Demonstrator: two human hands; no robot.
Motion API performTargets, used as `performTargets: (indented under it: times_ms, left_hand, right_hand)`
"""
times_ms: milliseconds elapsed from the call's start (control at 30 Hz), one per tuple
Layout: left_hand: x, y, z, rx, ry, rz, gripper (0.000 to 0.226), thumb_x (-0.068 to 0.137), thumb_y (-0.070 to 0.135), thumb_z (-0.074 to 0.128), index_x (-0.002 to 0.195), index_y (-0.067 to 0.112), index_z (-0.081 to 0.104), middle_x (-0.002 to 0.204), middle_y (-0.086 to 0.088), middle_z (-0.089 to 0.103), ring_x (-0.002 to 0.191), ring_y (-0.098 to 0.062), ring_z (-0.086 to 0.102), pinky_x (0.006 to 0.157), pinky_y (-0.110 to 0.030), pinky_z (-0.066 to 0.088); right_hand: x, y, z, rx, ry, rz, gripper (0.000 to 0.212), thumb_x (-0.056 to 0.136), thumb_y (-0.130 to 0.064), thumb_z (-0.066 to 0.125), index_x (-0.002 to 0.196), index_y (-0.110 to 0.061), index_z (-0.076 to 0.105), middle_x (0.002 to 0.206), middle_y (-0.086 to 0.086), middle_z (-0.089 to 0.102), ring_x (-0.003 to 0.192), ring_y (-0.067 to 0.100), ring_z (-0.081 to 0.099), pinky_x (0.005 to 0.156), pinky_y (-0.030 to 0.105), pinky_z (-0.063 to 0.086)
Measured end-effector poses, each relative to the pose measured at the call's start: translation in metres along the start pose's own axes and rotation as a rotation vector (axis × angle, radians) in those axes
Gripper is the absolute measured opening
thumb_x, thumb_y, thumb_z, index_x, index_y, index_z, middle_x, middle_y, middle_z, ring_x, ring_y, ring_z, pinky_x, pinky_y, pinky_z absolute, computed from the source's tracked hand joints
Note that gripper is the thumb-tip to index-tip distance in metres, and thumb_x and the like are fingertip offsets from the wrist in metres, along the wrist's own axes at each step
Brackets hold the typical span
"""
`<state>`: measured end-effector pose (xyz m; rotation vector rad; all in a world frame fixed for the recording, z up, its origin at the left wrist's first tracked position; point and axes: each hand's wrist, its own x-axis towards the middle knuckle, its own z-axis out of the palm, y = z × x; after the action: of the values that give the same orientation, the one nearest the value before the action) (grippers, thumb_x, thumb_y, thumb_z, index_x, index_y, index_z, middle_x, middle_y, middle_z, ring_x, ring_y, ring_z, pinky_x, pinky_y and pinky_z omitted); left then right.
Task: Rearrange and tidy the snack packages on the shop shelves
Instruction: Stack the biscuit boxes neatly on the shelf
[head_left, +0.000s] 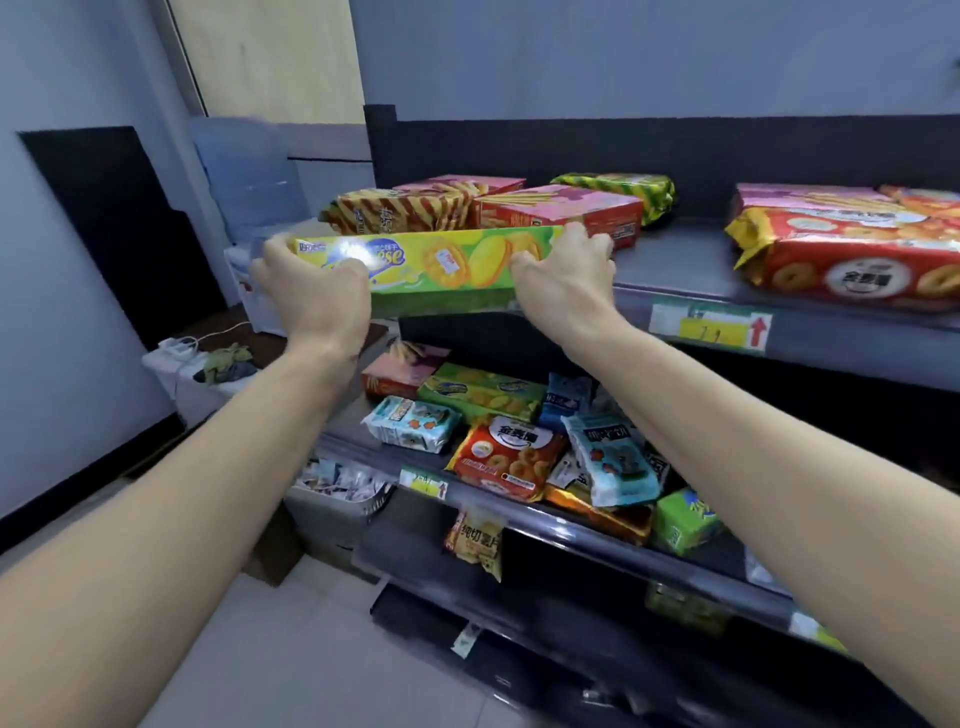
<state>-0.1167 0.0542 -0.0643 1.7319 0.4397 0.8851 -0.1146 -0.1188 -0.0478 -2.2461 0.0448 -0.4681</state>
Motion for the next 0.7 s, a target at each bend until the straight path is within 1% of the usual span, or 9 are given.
performTargets:
  times_ms: [67, 133, 167, 267, 333, 433, 500, 600, 700]
  left_hand:
    - [0.012, -0.018, -0.011, 0.004, -0.010, -0.014, 0.056, 0.076, 0.017, 0.054, 0.129, 0.007, 0.039, 0.131, -0.009, 0.032, 0.112, -0.023, 0.047, 0.097, -0.034, 0.046]
    - [0.021, -0.035, -0.020, 0.027, -0.034, -0.016, 0.051, 0.082, 0.012, 0.053, 0.130, 0.007, 0.038, 0.134, -0.009, 0.031, 0.104, -0.018, 0.044, 0.091, -0.023, 0.041]
    - [0.025, -0.044, -0.024, 0.041, -0.050, -0.013, 0.050, 0.083, 0.011, 0.053, 0.130, 0.006, 0.038, 0.135, -0.009, 0.031, 0.103, -0.018, 0.044, 0.089, -0.021, 0.038]
    - [0.036, -0.071, -0.031, 0.083, -0.119, -0.023, 0.051, 0.082, 0.010, 0.054, 0.131, 0.006, 0.039, 0.136, -0.011, 0.032, 0.116, -0.022, 0.043, 0.094, -0.023, 0.035]
    - [0.041, -0.088, -0.032, 0.119, -0.189, -0.030, 0.053, 0.083, 0.010, 0.056, 0.133, 0.006, 0.038, 0.136, -0.012, 0.033, 0.119, -0.024, 0.043, 0.091, -0.022, 0.034]
    - [0.043, -0.110, -0.029, 0.160, -0.319, -0.009, 0.056, 0.085, 0.005, 0.055, 0.137, 0.004, 0.035, 0.138, -0.015, 0.032, 0.119, -0.025, 0.043, 0.085, -0.014, 0.031]
    - [0.045, -0.122, -0.025, 0.155, -0.400, -0.008, 0.060, 0.084, 0.000, 0.054, 0.139, 0.003, 0.032, 0.138, -0.015, 0.032, 0.113, -0.023, 0.044, 0.073, -0.005, 0.026]
    - [0.045, -0.137, -0.017, 0.145, -0.510, -0.035, 0.063, 0.083, -0.002, 0.055, 0.140, 0.003, 0.031, 0.137, -0.015, 0.032, 0.102, -0.018, 0.042, 0.069, -0.005, 0.026]
    - [0.045, -0.150, -0.005, 0.170, -0.572, -0.074, 0.064, 0.081, -0.002, 0.060, 0.138, 0.002, 0.033, 0.136, -0.016, 0.032, 0.103, -0.016, 0.042, 0.070, -0.006, 0.027]
  right_hand:
    - [-0.013, -0.005, 0.021, -0.007, -0.014, 0.017, 0.044, 0.094, -0.028, 0.045, 0.129, -0.003, 0.037, 0.134, 0.016, 0.033, 0.125, 0.034, 0.034, 0.102, 0.039, 0.032]
    - [-0.025, -0.007, 0.041, -0.031, -0.026, 0.046, 0.047, 0.093, -0.028, 0.046, 0.130, -0.001, 0.035, 0.135, 0.017, 0.033, 0.125, 0.035, 0.034, 0.102, 0.040, 0.032]
    - [-0.030, -0.007, 0.050, -0.043, -0.033, 0.064, 0.049, 0.093, -0.029, 0.046, 0.131, 0.000, 0.033, 0.135, 0.018, 0.032, 0.125, 0.036, 0.033, 0.103, 0.041, 0.032]
    - [-0.042, -0.003, 0.076, -0.071, -0.054, 0.136, 0.051, 0.094, -0.027, 0.046, 0.133, 0.002, 0.031, 0.136, 0.019, 0.032, 0.124, 0.035, 0.034, 0.102, 0.040, 0.033]
    - [-0.048, 0.003, 0.090, -0.078, -0.064, 0.190, 0.051, 0.094, -0.026, 0.046, 0.135, 0.001, 0.031, 0.136, 0.019, 0.032, 0.123, 0.034, 0.036, 0.100, 0.040, 0.035]
    - [-0.052, 0.015, 0.106, -0.088, -0.081, 0.270, 0.051, 0.094, -0.025, 0.047, 0.136, 0.000, 0.032, 0.137, 0.019, 0.032, 0.121, 0.034, 0.042, 0.101, 0.042, 0.041]
    - [-0.053, 0.023, 0.112, -0.099, -0.085, 0.313, 0.049, 0.093, -0.023, 0.047, 0.135, -0.001, 0.034, 0.137, 0.018, 0.032, 0.116, 0.034, 0.047, 0.098, 0.046, 0.045]
    - [-0.050, 0.034, 0.120, -0.133, -0.104, 0.361, 0.050, 0.092, -0.023, 0.047, 0.134, 0.000, 0.034, 0.139, 0.019, 0.030, 0.115, 0.037, 0.048, 0.098, 0.048, 0.044]
    - [-0.040, 0.048, 0.127, -0.147, -0.107, 0.382, 0.050, 0.090, -0.021, 0.049, 0.133, 0.000, 0.036, 0.139, 0.020, 0.031, 0.118, 0.037, 0.046, 0.101, 0.047, 0.041]
